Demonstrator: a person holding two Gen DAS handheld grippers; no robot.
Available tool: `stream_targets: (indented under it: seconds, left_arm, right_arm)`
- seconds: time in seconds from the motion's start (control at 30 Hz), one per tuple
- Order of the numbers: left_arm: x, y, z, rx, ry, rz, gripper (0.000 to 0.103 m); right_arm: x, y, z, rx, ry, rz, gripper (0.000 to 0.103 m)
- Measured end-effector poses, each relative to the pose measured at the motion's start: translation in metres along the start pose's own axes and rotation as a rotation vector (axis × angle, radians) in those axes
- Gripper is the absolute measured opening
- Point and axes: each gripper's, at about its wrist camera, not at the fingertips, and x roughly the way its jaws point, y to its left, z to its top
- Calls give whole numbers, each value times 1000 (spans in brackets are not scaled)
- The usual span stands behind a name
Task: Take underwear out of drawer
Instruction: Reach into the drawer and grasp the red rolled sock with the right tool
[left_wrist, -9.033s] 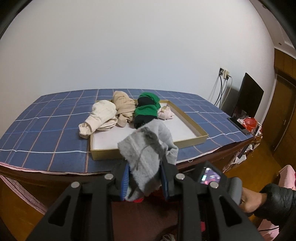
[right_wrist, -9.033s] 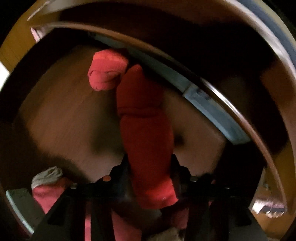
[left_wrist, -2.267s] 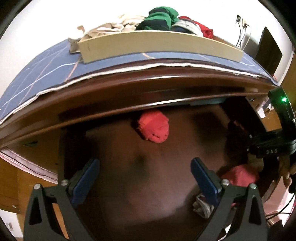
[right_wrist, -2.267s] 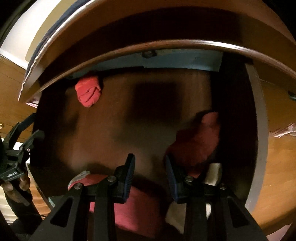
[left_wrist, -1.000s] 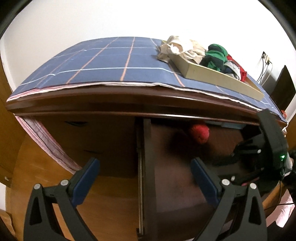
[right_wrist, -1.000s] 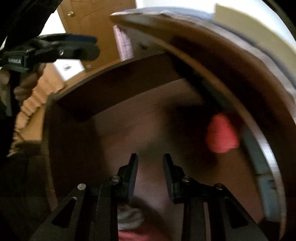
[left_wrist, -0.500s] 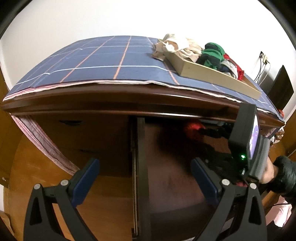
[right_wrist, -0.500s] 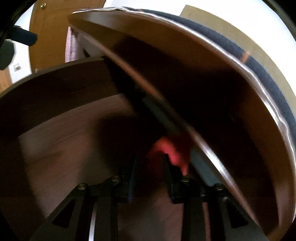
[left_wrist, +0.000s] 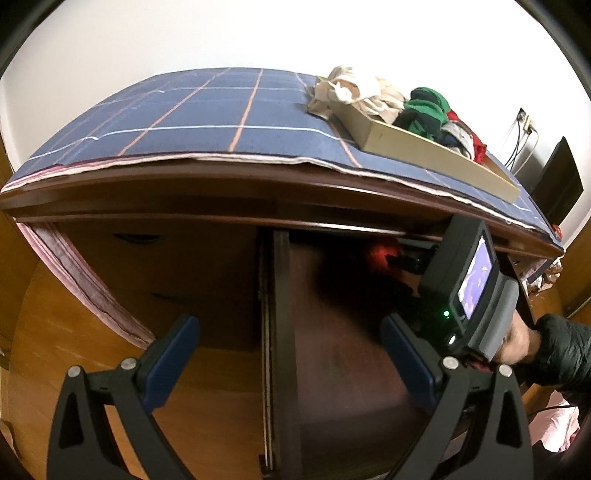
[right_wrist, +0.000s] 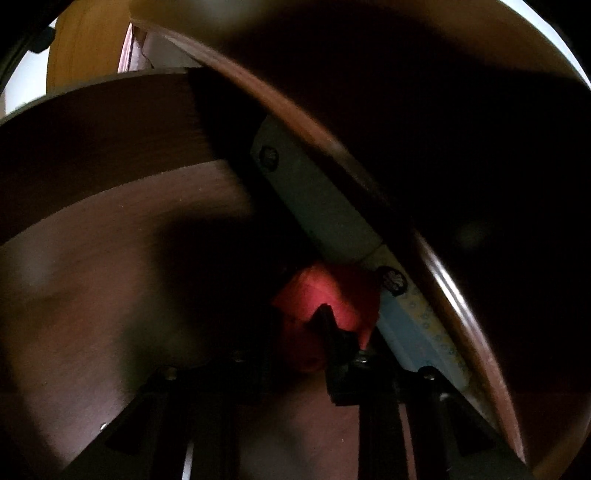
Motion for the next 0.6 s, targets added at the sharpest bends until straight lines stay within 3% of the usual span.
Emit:
stream_targets:
  seconds: [0.13,0.3,0.47,0.6]
  left_arm:
    - [-1,0,-1,8,-3,3,100]
    - [-1,-3,0,23,0,3,100]
    - [4,-17,3,52,8,-24,100]
    - [12,-43,6,94,24,-59,100]
  right_arm:
    - [1,3,3,-12,-12,36,15]
    - [-42,0,0,-45,-69,148,14]
    - [-100,-48,-12,117,-79,270,15]
    - [-126,-80,-37,295,-66,275,15]
